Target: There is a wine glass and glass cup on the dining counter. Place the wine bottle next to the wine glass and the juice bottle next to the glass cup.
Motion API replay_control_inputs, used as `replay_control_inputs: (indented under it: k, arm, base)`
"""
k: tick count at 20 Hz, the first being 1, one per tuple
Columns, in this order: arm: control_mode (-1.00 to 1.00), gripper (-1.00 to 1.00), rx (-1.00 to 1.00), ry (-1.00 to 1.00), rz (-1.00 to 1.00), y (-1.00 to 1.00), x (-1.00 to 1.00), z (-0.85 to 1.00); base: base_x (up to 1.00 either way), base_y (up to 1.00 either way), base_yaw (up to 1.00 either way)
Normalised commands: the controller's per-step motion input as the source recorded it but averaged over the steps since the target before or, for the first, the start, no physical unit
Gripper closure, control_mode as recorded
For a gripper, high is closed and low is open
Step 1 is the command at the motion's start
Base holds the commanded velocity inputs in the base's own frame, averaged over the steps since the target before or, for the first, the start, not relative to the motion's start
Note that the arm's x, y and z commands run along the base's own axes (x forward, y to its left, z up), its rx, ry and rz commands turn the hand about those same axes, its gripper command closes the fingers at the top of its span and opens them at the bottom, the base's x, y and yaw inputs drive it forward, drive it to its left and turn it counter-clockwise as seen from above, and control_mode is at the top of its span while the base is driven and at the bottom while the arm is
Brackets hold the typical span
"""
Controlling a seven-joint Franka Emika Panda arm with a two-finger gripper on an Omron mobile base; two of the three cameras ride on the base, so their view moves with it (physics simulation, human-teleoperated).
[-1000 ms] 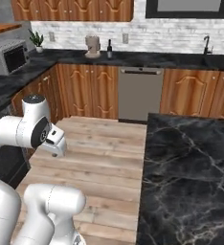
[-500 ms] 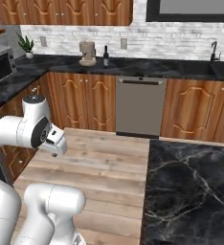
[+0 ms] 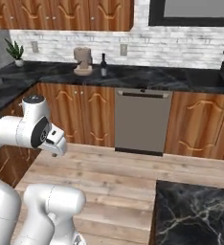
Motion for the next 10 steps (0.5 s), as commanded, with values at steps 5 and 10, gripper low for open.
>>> replay_control_inputs:
  k: [5,10]
  arm:
    - [1.00,-1.00,0.00,0.00,0.00,0.00,0.00,0.00]
    - [1.00,-1.00,0.00,0.00,0.00,0.00,0.00,0.00]
  base:
    - [0.94,0.27,0.00]
    - [0.94,0.25,0.00]
